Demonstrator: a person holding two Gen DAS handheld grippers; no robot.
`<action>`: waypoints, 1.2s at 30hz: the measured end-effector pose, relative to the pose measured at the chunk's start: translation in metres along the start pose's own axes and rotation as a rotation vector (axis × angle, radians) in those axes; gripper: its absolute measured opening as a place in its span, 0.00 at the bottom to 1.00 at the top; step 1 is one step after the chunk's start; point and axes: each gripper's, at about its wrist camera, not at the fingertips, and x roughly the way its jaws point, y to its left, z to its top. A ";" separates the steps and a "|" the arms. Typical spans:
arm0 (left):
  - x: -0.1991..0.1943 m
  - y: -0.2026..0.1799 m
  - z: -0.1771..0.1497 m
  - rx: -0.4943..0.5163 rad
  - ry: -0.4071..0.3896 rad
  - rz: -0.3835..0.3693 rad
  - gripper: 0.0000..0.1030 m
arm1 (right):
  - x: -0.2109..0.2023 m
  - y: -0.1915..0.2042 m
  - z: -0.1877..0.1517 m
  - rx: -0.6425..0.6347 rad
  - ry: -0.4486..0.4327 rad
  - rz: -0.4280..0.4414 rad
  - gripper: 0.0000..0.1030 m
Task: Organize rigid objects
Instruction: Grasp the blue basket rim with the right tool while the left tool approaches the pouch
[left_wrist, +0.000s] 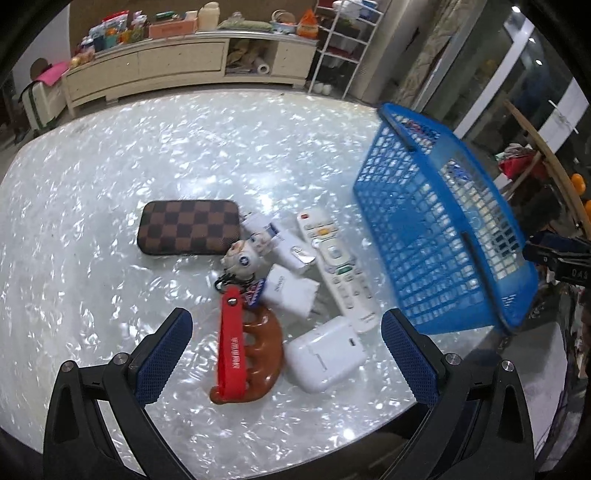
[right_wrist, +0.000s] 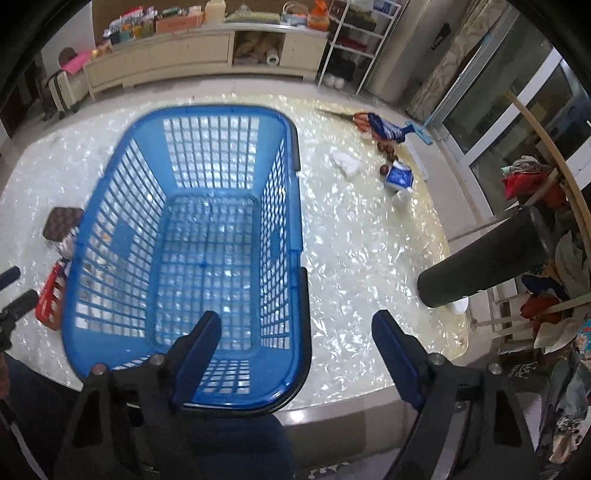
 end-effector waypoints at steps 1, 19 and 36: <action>0.003 0.003 0.000 -0.005 0.006 0.009 0.99 | 0.004 0.000 -0.001 -0.002 0.010 -0.002 0.79; 0.030 0.034 -0.013 -0.015 0.120 0.086 0.99 | 0.063 -0.007 0.004 0.001 0.148 0.104 0.21; 0.033 0.052 0.028 0.266 0.120 0.202 0.99 | 0.085 -0.013 0.003 0.001 0.142 0.185 0.12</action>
